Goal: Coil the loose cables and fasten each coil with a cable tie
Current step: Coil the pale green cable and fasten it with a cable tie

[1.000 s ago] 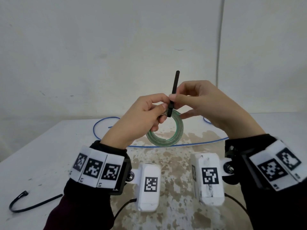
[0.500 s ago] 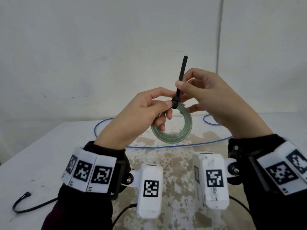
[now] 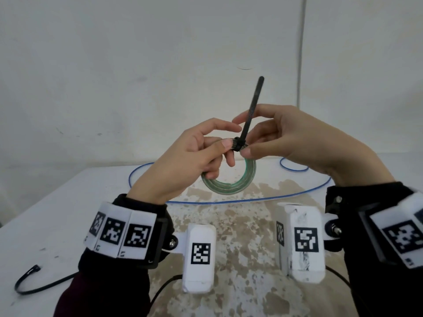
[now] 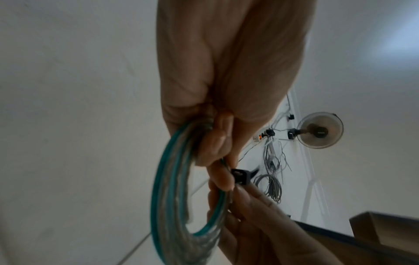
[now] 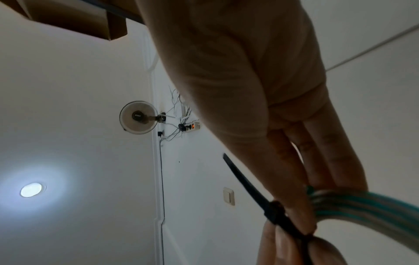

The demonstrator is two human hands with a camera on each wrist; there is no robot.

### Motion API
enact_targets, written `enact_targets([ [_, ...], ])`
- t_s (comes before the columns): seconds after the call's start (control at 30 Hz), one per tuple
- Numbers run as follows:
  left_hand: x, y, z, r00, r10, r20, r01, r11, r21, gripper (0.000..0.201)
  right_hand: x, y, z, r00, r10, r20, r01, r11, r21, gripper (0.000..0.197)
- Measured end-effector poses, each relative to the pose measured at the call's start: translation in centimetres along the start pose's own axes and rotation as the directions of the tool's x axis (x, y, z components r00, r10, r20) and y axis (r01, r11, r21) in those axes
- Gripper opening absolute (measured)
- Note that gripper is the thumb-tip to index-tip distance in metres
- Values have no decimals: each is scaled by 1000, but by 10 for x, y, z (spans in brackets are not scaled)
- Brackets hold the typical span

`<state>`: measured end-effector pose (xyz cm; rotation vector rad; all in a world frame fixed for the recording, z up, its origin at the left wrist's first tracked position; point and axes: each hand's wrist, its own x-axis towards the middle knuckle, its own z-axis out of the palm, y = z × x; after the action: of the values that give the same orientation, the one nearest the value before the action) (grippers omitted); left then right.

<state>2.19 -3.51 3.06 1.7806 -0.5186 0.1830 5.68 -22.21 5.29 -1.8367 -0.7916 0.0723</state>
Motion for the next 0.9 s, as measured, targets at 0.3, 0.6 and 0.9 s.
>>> enact_targets([
  [0.3, 1, 3, 2, 997, -52, -62, 53, 999, 13, 20, 1, -3, 7, 997, -35, -69, 33, 999, -43, 43],
  [0.6, 2, 0, 3, 994, -37, -100, 35, 999, -20, 17, 5, 2, 9, 996, -33, -88, 30, 999, -38, 40],
  [0.9, 4, -2, 7, 984, -59, -171, 62, 998, 10, 27, 6, 0, 10, 976, -80, -204, 89, 995, 35, 17],
])
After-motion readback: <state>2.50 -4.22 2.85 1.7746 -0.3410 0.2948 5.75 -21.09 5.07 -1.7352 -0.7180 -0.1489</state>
